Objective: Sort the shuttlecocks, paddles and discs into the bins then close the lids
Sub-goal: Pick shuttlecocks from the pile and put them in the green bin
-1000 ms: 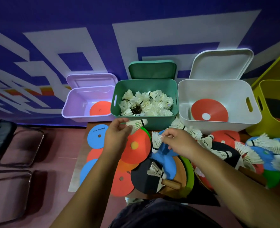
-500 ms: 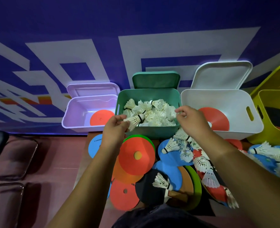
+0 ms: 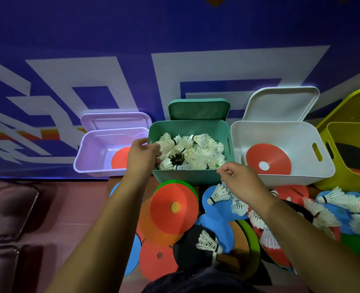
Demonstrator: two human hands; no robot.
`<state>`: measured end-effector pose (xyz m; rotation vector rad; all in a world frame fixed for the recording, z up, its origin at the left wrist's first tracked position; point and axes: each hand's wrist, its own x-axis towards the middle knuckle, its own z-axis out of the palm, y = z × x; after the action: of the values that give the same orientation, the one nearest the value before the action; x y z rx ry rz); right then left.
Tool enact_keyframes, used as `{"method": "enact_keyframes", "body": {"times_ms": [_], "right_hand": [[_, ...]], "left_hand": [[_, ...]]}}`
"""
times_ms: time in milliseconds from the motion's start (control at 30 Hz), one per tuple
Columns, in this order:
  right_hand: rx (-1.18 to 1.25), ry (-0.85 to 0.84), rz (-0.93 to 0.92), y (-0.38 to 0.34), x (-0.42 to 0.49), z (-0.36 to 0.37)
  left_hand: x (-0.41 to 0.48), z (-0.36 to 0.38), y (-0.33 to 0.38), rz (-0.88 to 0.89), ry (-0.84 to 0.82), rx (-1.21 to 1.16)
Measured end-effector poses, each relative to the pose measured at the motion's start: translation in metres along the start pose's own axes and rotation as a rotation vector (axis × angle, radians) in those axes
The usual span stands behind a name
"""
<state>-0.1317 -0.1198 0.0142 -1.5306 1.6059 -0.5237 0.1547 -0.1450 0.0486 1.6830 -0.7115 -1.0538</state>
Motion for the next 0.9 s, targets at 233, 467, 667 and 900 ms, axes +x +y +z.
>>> {"method": "enact_keyframes", "body": {"times_ms": [233,467,667,900], "right_hand": [[0.017,-0.055,-0.024,-0.007,-0.002,0.006],[0.016,-0.118,-0.019,0.002,-0.005,0.021],[-0.212,-0.243,0.089,0.037,-0.001,0.039],[-0.246,-0.144,0.216,0.073,0.007,0.053]], "left_hand": [[-0.006,-0.006,-0.017,-0.093,-0.082,0.098],[-0.048,-0.013,-0.069,-0.137,-0.113,0.209],[-0.087,0.003,-0.115,-0.221,-0.245,0.347],[-0.121,0.030,-0.171,-0.321,-0.438,0.652]]}}
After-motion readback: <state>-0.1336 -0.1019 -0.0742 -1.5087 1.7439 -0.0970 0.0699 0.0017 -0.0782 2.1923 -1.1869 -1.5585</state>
